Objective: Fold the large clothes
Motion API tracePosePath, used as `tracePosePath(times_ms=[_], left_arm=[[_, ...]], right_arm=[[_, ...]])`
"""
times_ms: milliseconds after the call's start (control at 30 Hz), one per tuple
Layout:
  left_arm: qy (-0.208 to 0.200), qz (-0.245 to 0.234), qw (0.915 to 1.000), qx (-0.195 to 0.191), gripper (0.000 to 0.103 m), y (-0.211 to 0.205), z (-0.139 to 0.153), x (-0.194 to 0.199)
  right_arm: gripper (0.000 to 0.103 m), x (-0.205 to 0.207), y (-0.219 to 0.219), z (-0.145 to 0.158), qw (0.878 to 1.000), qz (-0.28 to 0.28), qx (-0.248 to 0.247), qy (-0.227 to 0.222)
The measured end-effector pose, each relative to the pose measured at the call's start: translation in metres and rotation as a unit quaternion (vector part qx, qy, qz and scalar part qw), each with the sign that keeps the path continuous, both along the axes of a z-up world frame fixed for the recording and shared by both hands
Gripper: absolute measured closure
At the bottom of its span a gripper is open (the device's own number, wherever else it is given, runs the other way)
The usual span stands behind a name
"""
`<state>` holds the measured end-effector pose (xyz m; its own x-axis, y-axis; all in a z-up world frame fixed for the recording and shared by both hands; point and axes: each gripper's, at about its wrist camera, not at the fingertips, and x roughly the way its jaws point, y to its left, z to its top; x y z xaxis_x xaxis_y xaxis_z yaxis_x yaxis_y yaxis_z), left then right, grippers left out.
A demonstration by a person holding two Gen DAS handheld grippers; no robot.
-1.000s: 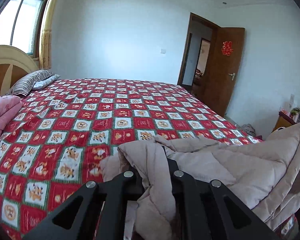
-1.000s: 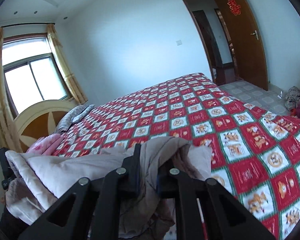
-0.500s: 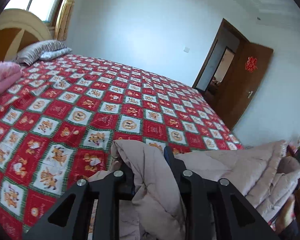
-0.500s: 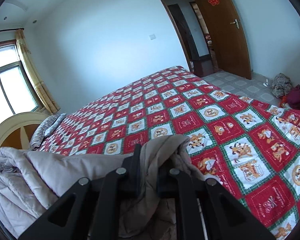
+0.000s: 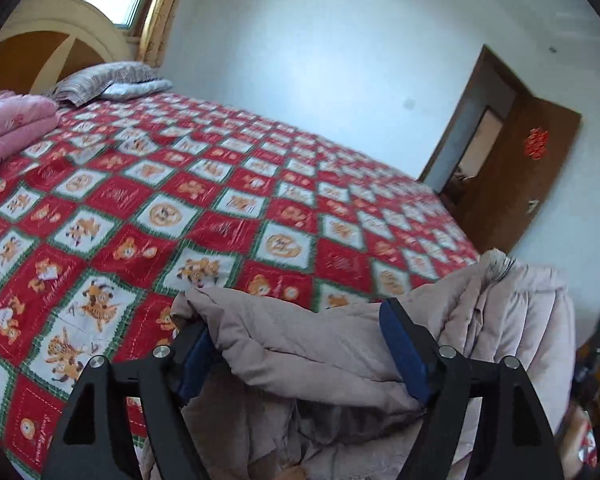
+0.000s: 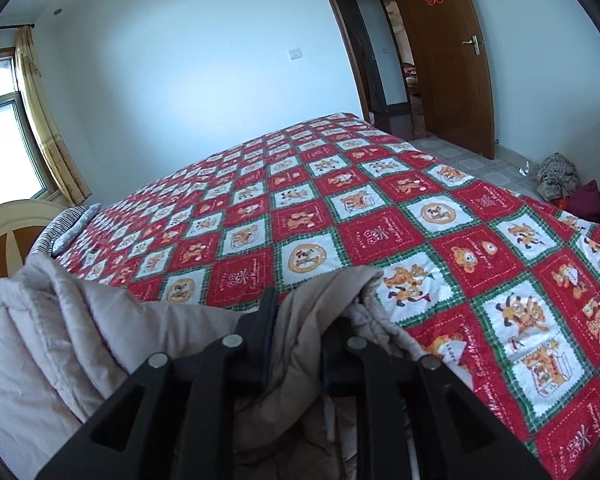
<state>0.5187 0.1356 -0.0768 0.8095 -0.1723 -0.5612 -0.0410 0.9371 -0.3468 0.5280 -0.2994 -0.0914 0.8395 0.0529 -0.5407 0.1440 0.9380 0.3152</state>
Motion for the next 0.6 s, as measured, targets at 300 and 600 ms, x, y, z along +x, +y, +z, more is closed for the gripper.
tracePosePath(times_ms=[300, 600], left_arm=[[-0.015, 0.051, 0.9933, -0.103, 0.002, 0.038, -0.013, 0.013], [-0.111, 0.075, 0.9872, 0.087, 0.001, -0.037, 0.022, -0.026]], right_arm=[[0.046, 0.019, -0.012, -0.023, 0.999, 0.024, 0.039, 0.006], [0.02, 0.009, 0.013, -0.002, 0.998, 0.009, -0.013, -0.063]])
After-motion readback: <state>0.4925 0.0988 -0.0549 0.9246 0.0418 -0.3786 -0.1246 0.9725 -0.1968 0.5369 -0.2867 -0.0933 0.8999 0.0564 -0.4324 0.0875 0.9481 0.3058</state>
